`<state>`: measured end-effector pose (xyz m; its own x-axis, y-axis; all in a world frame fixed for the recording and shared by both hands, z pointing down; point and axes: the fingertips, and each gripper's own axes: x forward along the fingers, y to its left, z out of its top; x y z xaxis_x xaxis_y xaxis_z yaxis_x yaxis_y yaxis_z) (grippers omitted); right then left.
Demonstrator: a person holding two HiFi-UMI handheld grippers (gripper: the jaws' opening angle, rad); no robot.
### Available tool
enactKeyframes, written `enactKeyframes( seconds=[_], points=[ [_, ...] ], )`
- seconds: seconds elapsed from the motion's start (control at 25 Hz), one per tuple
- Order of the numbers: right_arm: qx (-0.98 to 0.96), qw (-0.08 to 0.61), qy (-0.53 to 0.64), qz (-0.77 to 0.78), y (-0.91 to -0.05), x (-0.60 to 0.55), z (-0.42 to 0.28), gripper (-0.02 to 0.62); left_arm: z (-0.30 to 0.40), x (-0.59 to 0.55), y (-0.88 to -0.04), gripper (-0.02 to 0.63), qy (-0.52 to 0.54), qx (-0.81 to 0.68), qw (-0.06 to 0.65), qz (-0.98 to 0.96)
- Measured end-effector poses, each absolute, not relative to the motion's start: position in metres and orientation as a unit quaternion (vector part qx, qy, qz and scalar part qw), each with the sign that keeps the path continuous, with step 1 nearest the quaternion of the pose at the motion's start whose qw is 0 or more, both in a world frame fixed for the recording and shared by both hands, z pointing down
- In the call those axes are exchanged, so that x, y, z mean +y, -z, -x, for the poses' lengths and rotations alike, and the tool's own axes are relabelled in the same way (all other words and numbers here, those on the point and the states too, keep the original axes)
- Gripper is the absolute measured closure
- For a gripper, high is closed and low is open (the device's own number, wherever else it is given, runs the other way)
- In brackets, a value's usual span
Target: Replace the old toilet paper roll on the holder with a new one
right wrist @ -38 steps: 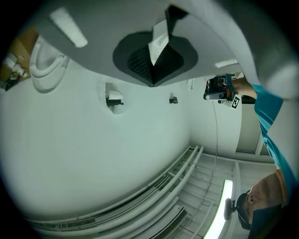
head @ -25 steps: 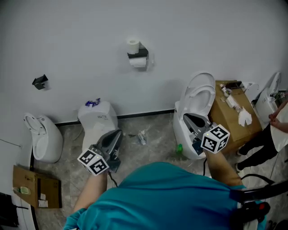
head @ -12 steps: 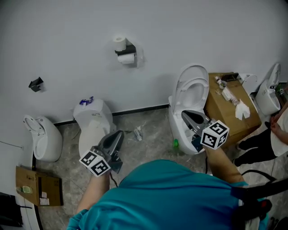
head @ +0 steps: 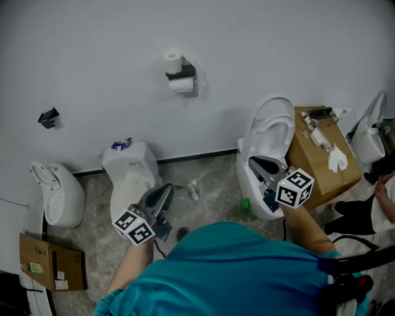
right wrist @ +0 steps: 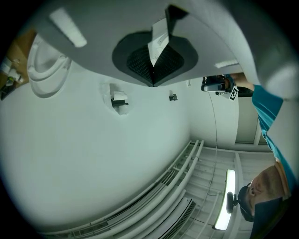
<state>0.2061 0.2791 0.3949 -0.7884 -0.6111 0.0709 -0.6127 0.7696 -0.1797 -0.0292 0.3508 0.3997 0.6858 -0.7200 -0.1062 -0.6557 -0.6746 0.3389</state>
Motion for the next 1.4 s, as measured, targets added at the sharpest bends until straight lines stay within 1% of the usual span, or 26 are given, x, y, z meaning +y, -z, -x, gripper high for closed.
enactKeyframes(
  seconds=[0.44,0.72,0.88,1.04,1.24,1.4],
  points=[
    [-0.928,-0.003,-0.075,-0.366,-0.366,0.184,-0.075,0.594,0.166,0.243,-0.384,0.597,0.110,-0.337,0.126,-0.926],
    [-0.922,0.011,-0.086,-0.377,-0.370,0.137,-0.016,0.594,0.226,0.190,-0.386,0.597,0.108,-0.325,0.138,-0.929],
    [-0.924,0.024,-0.085,-0.372,-0.375,0.115,0.002,0.594,0.244,0.168,-0.392,0.597,0.113,-0.329,0.144,-0.926],
    [-0.927,0.023,-0.088,-0.364,-0.377,0.086,0.007,0.594,0.248,0.146,-0.397,0.597,0.112,-0.338,0.150,-0.922],
    [-0.936,0.026,-0.096,-0.338,-0.390,0.038,0.002,0.594,0.240,0.108,-0.404,0.597,0.108,-0.364,0.152,-0.913],
    [-0.946,0.016,-0.097,-0.308,-0.393,-0.018,-0.018,0.594,0.217,0.070,-0.406,0.598,0.104,-0.392,0.143,-0.903]
  ],
)
